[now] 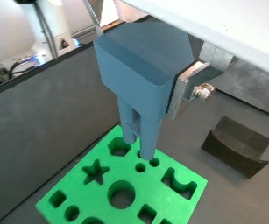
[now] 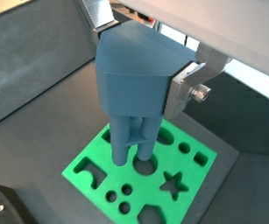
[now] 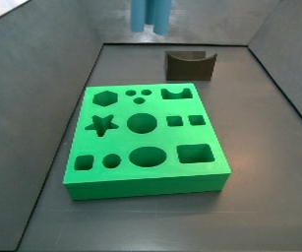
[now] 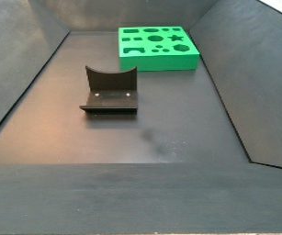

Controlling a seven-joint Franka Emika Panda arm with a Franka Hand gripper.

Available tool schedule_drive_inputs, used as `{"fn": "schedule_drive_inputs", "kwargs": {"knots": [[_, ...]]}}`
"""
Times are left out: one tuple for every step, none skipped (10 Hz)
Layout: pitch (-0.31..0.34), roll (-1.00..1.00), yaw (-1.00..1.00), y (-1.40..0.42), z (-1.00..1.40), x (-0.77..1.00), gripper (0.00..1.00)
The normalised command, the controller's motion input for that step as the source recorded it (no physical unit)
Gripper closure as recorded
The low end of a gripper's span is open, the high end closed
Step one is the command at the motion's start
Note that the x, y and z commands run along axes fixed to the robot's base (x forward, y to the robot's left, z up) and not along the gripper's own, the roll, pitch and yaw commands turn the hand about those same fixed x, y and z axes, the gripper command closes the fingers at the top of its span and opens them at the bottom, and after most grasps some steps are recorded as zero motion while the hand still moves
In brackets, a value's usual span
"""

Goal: Pick up the 3 prong object. Move up. Place the 3 prong object on the fixture. Regrasp the 3 prong object. Move to above the board. Insert the 3 prong object.
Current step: Insert the 3 prong object.

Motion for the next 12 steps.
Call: {"fn": "schedule_drive_inputs", "kwargs": {"knots": [[-0.106, -0.13, -0.48, 0.41, -0.31, 0.06, 1.0], [-0.131, -0.13, -0.52, 0.36, -0.3, 0.01, 1.0], [-0.139, -0.11, -0.54, 0.35, -0.34, 0.0, 1.0], [-0.187, -0.07, -0.7, 0.17, -0.33, 0.0, 1.0], [-0.219, -0.11, -0.7, 0.13, -0.3, 0.0, 1.0], [-0.231, -0.11, -0.75, 0.08, -0.28, 0.0, 1.0], [-0.234, -0.08, -0.78, 0.05, -0.26, -0.03, 1.0], [-0.224, -0.06, -0.81, 0.05, -0.26, -0.06, 1.0], [-0.21, -0.02, -0.8, 0.08, -0.26, -0.13, 1.0], [-0.163, 0.0, -0.71, 0.19, -0.28, -0.3, 1.0], [-0.126, 0.0, -0.62, 0.29, -0.27, -0.29, 1.0], [-0.107, 0.0, -0.56, 0.39, -0.41, -0.05, 1.0]]}}
